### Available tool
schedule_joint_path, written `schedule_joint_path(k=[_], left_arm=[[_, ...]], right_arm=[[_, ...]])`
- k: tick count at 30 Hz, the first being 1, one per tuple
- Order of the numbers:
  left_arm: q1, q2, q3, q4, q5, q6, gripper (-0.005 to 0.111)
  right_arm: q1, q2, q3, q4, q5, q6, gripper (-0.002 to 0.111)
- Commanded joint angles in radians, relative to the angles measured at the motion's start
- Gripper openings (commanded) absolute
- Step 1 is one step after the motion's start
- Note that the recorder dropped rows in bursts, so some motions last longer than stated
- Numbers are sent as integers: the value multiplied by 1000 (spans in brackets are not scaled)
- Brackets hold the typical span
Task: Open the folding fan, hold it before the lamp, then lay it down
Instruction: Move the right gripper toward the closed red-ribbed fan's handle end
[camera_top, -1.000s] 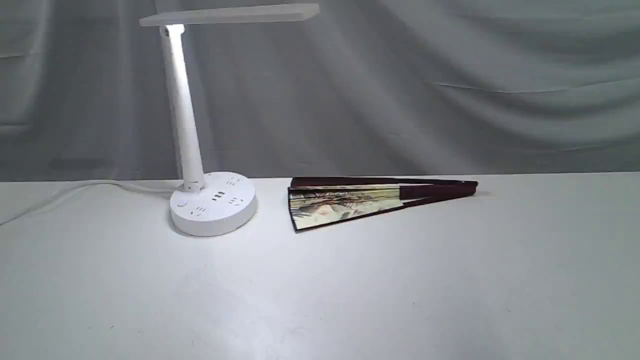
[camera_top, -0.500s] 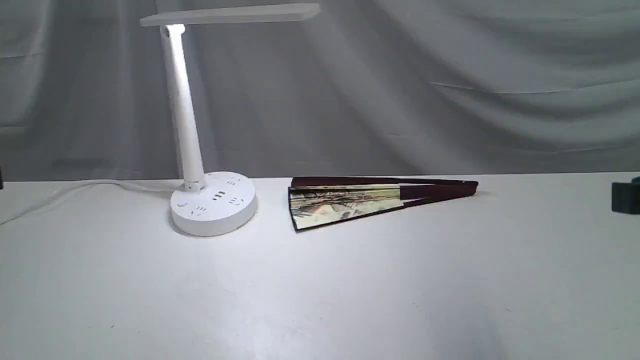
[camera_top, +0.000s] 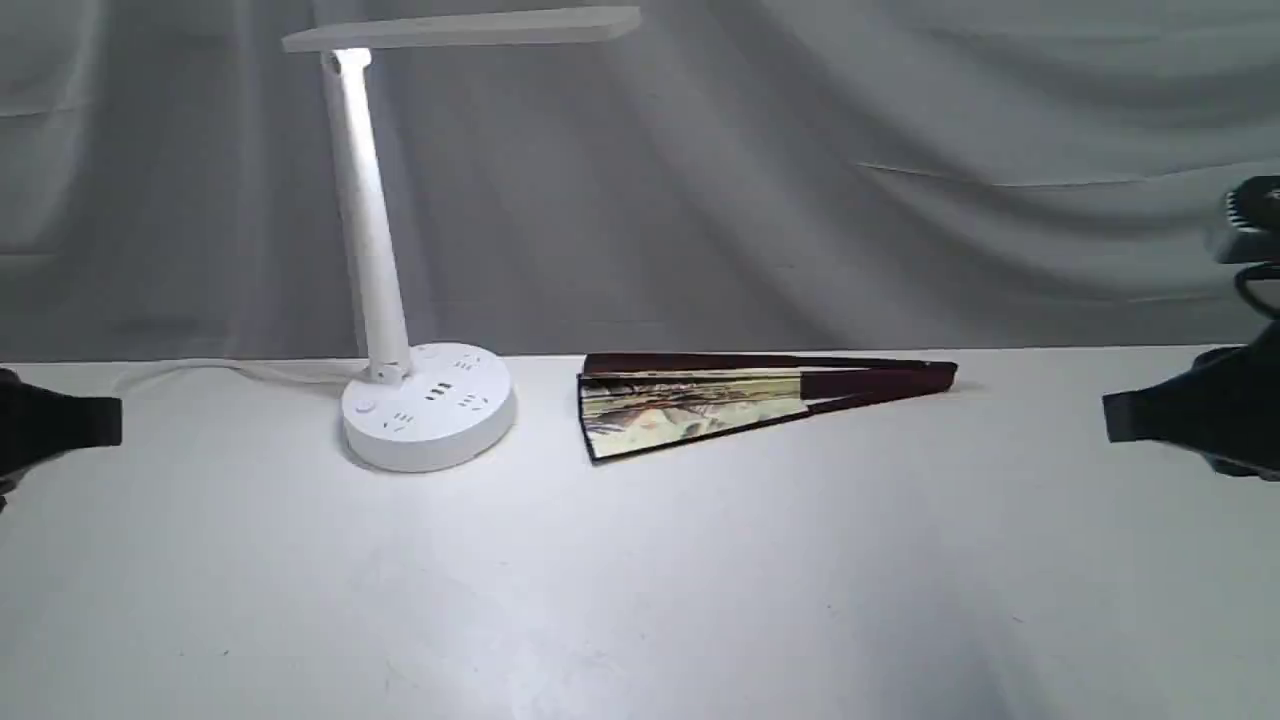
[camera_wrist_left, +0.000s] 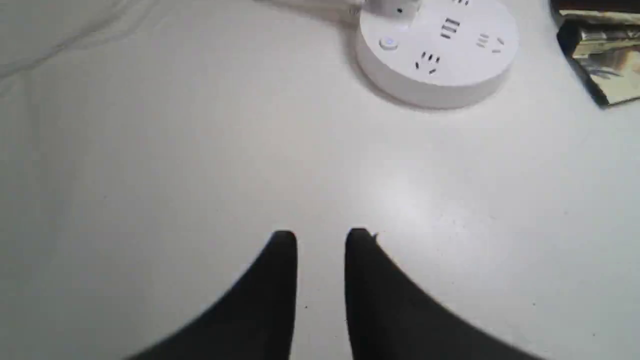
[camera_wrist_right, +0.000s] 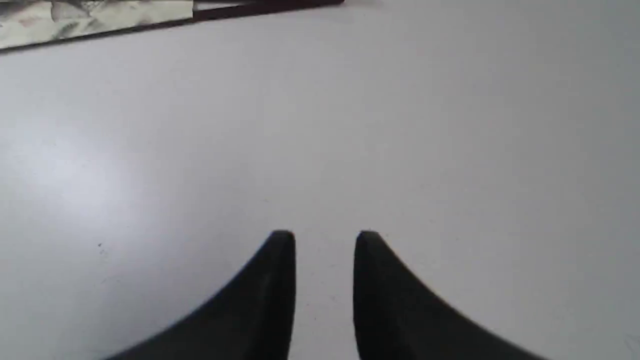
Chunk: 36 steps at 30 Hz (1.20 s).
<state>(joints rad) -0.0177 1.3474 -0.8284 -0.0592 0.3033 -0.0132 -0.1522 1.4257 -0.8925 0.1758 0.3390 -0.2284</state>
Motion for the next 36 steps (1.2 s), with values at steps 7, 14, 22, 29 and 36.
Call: schedule_joint_path(k=[7, 14, 22, 29, 36], left_arm=[[-5, 171, -246, -72, 283, 13, 18], [-5, 292, -330, -94, 341, 45, 18], [-5, 343, -334, -94, 344, 45, 18], [-5, 345, -334, -94, 322, 50, 18], [-5, 345, -334, -94, 295, 50, 18]], right_arm=[[2, 291, -315, -9, 155, -11, 42], [2, 501, -537, -5, 170, -32, 42], [2, 758, -889, 25, 428, -36, 41], [2, 908, -1111, 117, 459, -36, 41], [4, 971, -1123, 354, 185, -36, 41]])
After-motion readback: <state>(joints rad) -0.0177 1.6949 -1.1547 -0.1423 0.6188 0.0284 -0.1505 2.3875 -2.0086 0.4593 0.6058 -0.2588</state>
